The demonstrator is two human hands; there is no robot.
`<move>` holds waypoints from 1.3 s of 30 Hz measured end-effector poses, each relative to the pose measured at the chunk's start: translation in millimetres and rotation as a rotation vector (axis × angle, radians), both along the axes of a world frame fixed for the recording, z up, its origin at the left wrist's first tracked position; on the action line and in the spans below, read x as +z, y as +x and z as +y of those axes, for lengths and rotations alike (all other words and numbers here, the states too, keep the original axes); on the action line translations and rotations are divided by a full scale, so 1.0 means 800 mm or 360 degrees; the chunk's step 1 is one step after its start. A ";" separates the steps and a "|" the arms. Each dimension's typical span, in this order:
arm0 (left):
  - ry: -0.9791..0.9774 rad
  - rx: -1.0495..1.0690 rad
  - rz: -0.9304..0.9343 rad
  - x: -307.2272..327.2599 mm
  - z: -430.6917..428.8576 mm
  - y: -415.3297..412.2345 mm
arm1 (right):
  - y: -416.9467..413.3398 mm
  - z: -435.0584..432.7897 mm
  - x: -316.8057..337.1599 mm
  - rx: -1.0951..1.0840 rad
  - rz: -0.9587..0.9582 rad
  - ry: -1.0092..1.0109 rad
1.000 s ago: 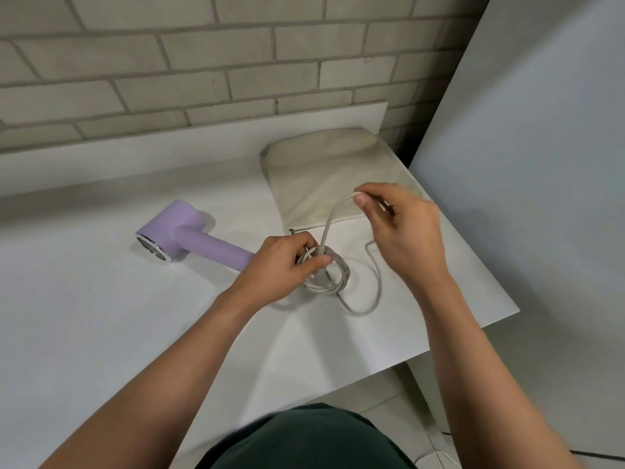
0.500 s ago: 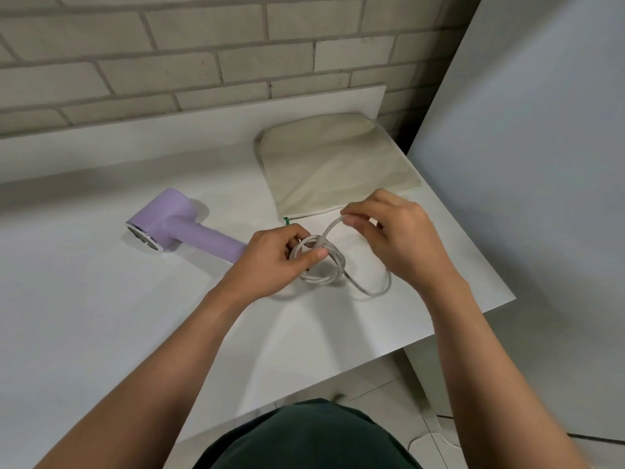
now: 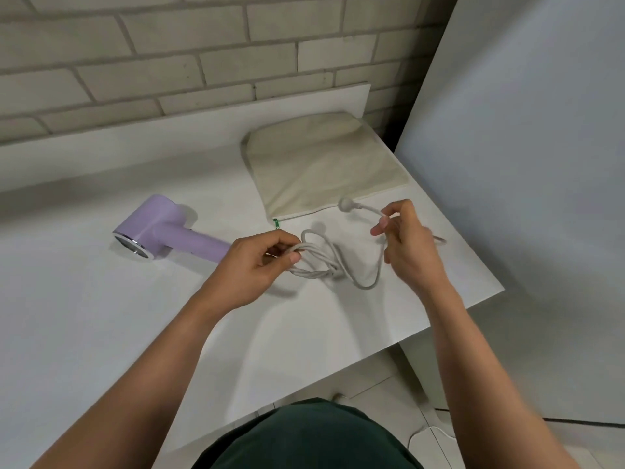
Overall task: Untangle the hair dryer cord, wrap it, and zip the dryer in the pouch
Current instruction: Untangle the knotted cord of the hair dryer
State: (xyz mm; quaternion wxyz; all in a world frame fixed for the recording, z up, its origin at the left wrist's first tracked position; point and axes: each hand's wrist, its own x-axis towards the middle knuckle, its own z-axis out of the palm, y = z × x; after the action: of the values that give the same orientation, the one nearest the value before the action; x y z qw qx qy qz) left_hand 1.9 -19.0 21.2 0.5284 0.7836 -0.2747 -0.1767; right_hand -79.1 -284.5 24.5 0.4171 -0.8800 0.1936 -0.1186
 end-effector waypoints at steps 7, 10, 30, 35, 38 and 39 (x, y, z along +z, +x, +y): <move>0.0006 -0.0047 -0.0039 -0.002 0.010 -0.004 | -0.007 0.034 -0.054 0.0210 0.0426 -0.0261; 0.0001 -0.0025 -0.0033 -0.001 0.009 -0.006 | -0.007 0.037 -0.063 0.0223 0.0561 -0.0328; 0.0155 0.0125 -0.0306 0.001 -0.007 -0.004 | 0.002 0.100 0.029 0.0537 -0.0146 -0.0869; 0.0137 0.0114 -0.0294 0.002 -0.007 -0.002 | 0.010 0.102 0.030 0.0529 -0.0176 -0.0957; 0.0157 0.0164 -0.0258 0.002 -0.009 0.003 | 0.013 0.106 0.024 0.0539 -0.0222 -0.1061; 0.0170 0.0165 -0.0223 0.001 -0.011 0.005 | 0.013 0.105 0.022 0.0518 -0.0263 -0.1090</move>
State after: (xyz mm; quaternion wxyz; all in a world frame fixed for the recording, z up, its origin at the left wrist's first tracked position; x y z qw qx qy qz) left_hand 6.1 -27.4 22.4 0.4738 0.8343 -0.2602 -0.1083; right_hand -68.7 -200.6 42.4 0.1267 -0.9750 -0.0335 -0.1793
